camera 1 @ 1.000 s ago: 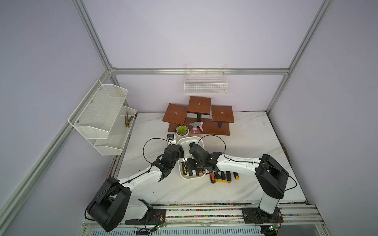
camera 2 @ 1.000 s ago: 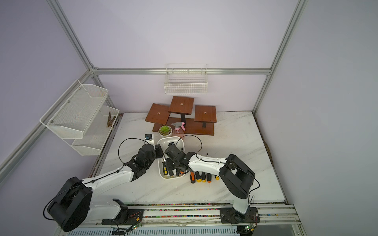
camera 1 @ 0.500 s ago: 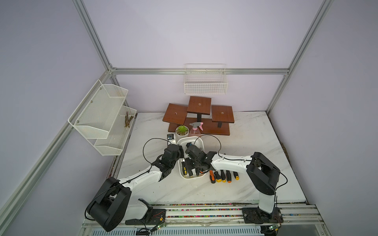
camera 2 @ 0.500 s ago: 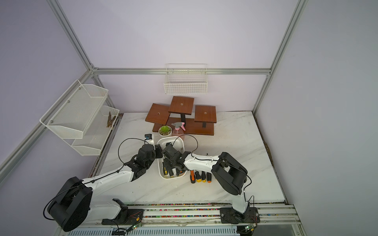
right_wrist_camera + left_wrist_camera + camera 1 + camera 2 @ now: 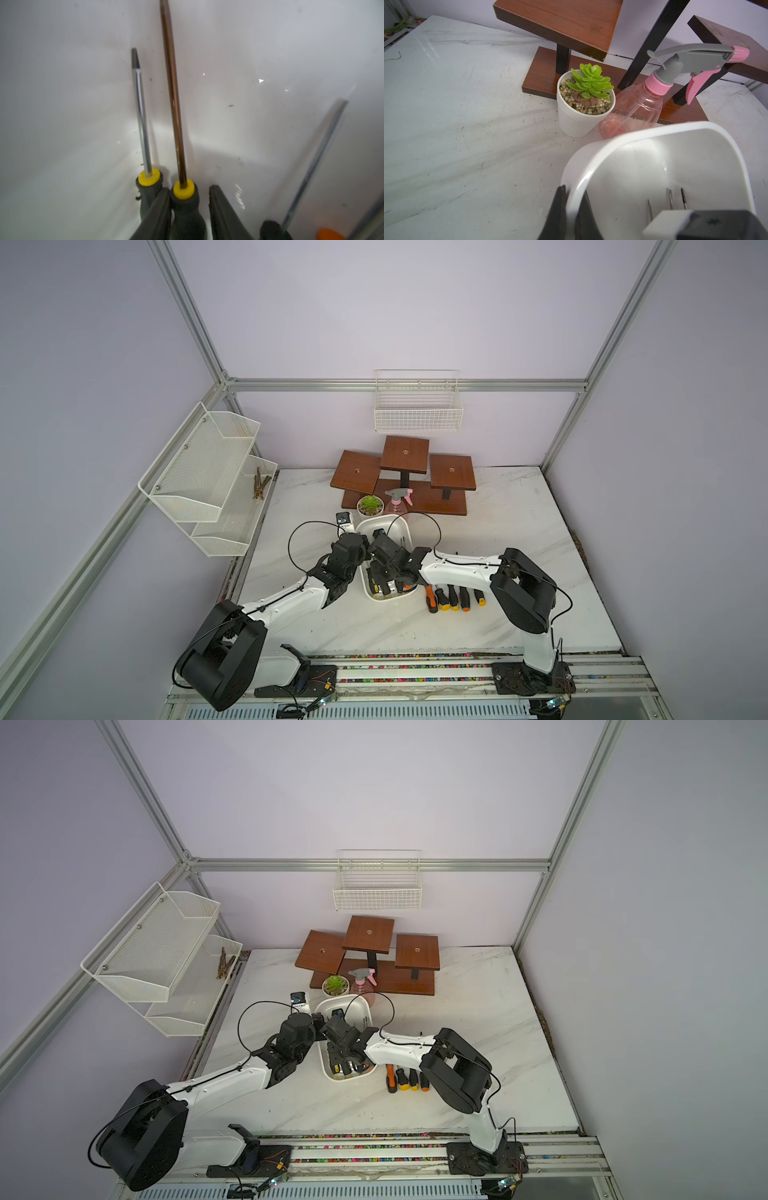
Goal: Take out the screwdriver from the storage box
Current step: Pick up the screwdriver from the storage box.
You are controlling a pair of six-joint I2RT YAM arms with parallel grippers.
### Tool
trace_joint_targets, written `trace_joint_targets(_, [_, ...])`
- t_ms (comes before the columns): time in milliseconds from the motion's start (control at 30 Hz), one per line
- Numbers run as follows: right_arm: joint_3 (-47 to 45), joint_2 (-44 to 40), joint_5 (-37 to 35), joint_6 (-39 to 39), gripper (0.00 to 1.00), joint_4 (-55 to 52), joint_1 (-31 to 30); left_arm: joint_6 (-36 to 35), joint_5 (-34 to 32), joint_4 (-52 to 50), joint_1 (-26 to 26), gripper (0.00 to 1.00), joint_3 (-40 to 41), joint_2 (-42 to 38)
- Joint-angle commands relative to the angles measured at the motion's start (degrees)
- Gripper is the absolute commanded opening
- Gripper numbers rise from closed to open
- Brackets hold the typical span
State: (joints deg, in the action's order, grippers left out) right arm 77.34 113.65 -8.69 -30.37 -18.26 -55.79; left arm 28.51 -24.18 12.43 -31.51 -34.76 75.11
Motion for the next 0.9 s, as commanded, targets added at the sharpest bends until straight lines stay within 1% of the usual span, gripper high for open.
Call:
trace_joint_targets(0, [-0.35, 3.81, -5.51, -0.04, 0.33, -4.28, 1.16, 0.05, 1.76, 1.92, -0.49, 0.0, -0.13, -0.32])
trace_joint_targets(267, [0.74, 4.8, -4.37, -0.35, 0.15, -4.68, 1.65, 0.14, 1.6, 1.89, -0.44, 0.0, -0.04, -0.49])
trace_joint_targets(400, [-1.48, 1.68, -2.78, -0.36, 0.01, -1.16, 1.7, 0.14, 1.66, 1.89, -0.48, 0.0, -0.04, -0.41])
trace_joint_targets(433, [-2.49, 0.18, -2.05, -0.45, 0.0, 0.56, 1.65, 0.13, 1.62, 1.87, -0.47, 0.0, -0.04, -0.4])
trace_joint_targets(633, [-5.7, -7.34, 2.0, 0.92, 0.0, 5.72, 1.58, 0.14, 1.6, 1.9, -0.46, 0.0, -0.13, -0.32])
trace_joint_targets(867, [-7.01, -13.54, 3.9, 1.67, 0.0, 4.04, 1.57, 0.14, 1.6, 1.75, -0.42, 0.0, -0.22, -0.23])
